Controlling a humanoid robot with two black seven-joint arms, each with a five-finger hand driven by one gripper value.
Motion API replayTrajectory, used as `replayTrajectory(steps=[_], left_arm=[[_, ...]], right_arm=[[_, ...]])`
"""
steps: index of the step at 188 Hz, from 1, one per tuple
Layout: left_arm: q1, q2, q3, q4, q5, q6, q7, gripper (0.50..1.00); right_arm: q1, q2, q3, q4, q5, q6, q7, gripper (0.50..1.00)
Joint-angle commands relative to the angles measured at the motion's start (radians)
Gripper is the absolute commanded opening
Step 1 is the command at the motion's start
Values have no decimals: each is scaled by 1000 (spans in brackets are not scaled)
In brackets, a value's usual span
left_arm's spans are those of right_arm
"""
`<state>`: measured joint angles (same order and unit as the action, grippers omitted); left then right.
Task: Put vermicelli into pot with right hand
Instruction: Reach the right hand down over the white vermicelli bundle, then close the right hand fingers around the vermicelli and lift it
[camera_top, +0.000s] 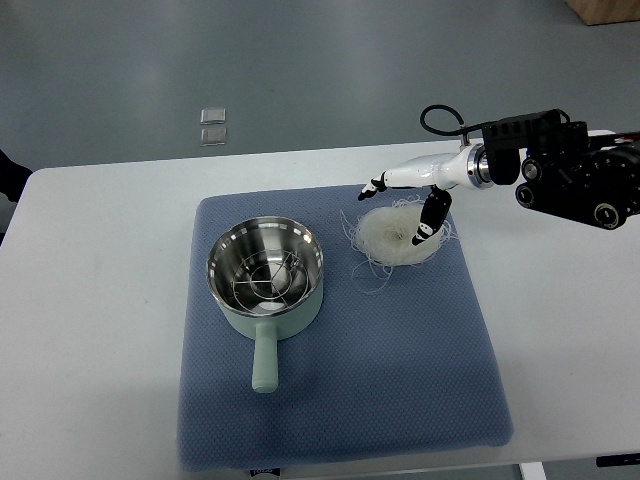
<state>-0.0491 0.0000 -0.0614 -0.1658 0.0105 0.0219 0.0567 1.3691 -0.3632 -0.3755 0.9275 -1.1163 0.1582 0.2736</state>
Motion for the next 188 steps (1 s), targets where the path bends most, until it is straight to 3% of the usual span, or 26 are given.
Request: replayTrajectory(steps=[1,77,102,121,125,126,127,128,129,130,131,132,133,188], left_arm=[[0,0,0,0,0,0,0,1000],[0,0,2,2,0,1,0,1000],[0,0,2,2,-1,0,0,1000],[0,0,2,2,-1,1,0,1000],[0,0,3,2,0,1,0,1000],[0,0,2,2,0,1,0,1000],[0,0,2,2,0,1,0,1000],[0,0,3,2,-1,1,0,1000],[0,0,3,2,-1,1,0,1000],[0,0,3,2,-1,1,0,1000],[0,0,3,2,-1,1,0,1000],[0,0,3,2,-1,1,0,1000],[0,0,3,2,0,1,0,1000],[0,0,3,2,0,1,0,1000]], right_arm=[[-8,15,-14,-9,0,-2,-27,919],[-56,107,-74,-105,1,-6,-66,919],[-77,122,-79,-121,0,-51,-65,895],[-77,122,-82,-122,0,-62,-65,764],[-76,122,-85,-121,0,-62,-65,705],[-76,122,-86,-121,0,-62,-65,664],[-76,122,-86,-121,0,-62,-65,664],[-74,122,-88,-121,0,-62,-65,617],[-74,122,-88,-121,0,-62,-65,617],[-73,122,-89,-121,0,-62,-66,568],[-73,122,-89,-121,0,-62,-66,568],[-73,122,-91,-121,0,-62,-66,509],[-73,121,-91,-122,0,-62,-68,500],[-62,102,-83,-124,6,-193,-91,500]])
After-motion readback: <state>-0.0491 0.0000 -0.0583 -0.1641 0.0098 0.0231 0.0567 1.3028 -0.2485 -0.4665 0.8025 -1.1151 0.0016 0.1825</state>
